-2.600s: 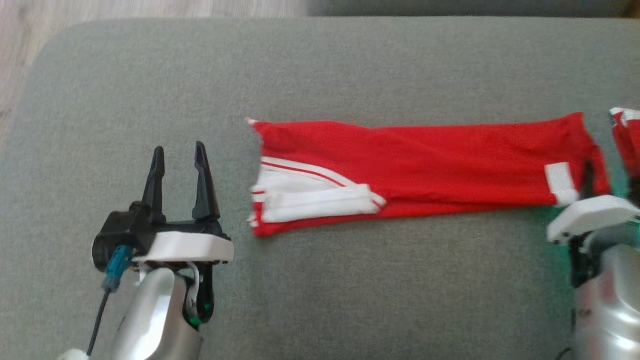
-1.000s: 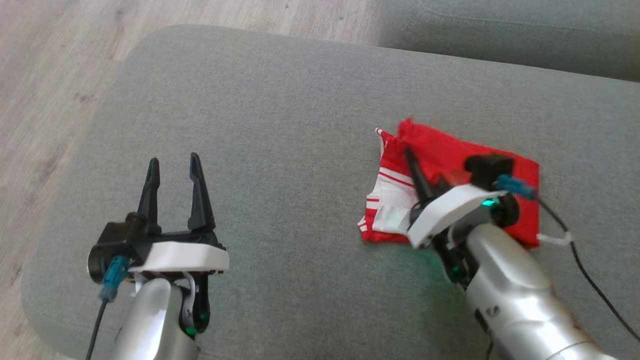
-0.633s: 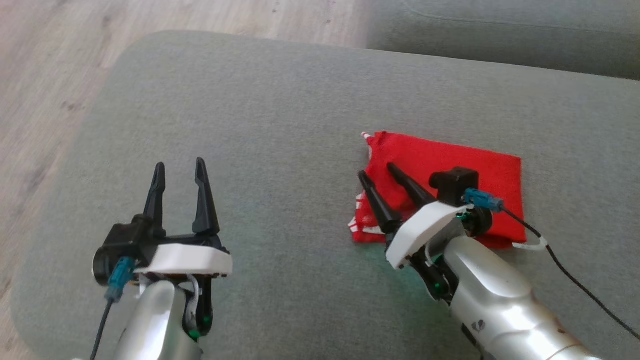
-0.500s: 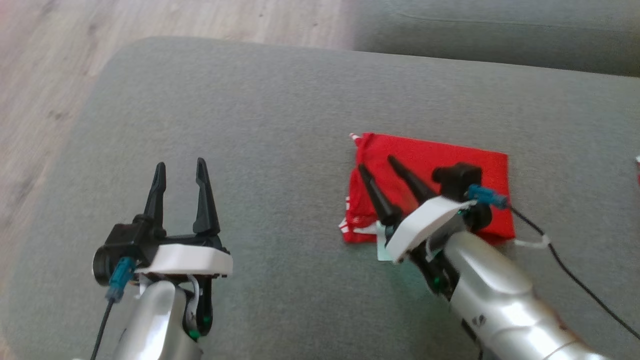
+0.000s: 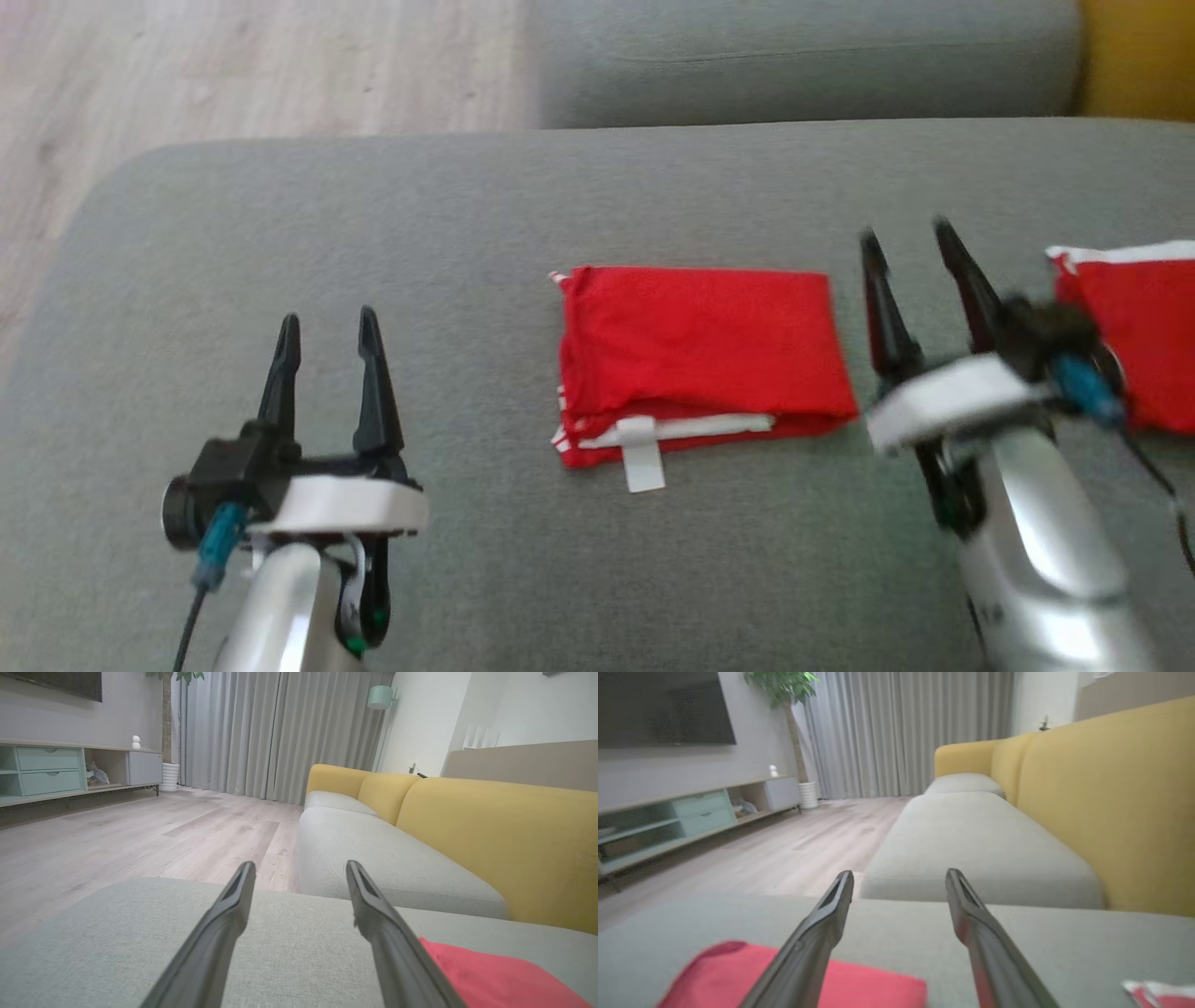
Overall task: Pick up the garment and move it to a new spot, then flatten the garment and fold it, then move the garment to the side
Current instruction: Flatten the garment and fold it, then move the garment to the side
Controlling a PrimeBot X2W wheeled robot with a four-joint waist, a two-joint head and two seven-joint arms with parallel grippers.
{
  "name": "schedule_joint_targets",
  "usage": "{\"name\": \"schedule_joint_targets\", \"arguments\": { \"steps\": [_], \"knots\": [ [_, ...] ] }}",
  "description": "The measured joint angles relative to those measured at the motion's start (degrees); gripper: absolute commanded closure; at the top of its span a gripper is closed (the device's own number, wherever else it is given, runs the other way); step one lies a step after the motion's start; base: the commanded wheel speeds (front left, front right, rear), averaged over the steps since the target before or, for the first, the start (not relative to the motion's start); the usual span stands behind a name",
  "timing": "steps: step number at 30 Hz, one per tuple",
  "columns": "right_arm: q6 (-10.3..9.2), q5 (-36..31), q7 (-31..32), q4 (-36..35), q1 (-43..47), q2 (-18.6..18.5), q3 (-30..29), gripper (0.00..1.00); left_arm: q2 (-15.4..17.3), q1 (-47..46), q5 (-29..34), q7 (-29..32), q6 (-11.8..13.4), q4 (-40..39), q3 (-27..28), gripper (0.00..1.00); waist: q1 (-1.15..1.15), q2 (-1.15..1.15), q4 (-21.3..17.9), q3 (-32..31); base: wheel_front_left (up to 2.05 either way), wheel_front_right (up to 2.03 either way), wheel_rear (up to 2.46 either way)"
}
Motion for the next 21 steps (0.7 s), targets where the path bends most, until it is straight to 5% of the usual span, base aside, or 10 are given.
{"name": "schedule_joint_targets", "arguments": {
  "steps": [7,21],
  "knots": [
    [0.0,-5.14,0.0,-6.9,9.76,0.14,-8.18,0.0,0.01,2.4,0.41,0.0,-0.02,-0.44,0.05,0.0,0.0,0.0,-2.98,-0.74,0.0,0.0,0.0],
    [0.0,-3.04,0.11,-10.24,14.89,0.79,-9.13,0.0,0.03,4.24,0.16,0.0,0.04,-0.18,-0.59,0.0,0.0,0.0,-3.63,0.5,0.0,0.0,0.0]
  ]
}}
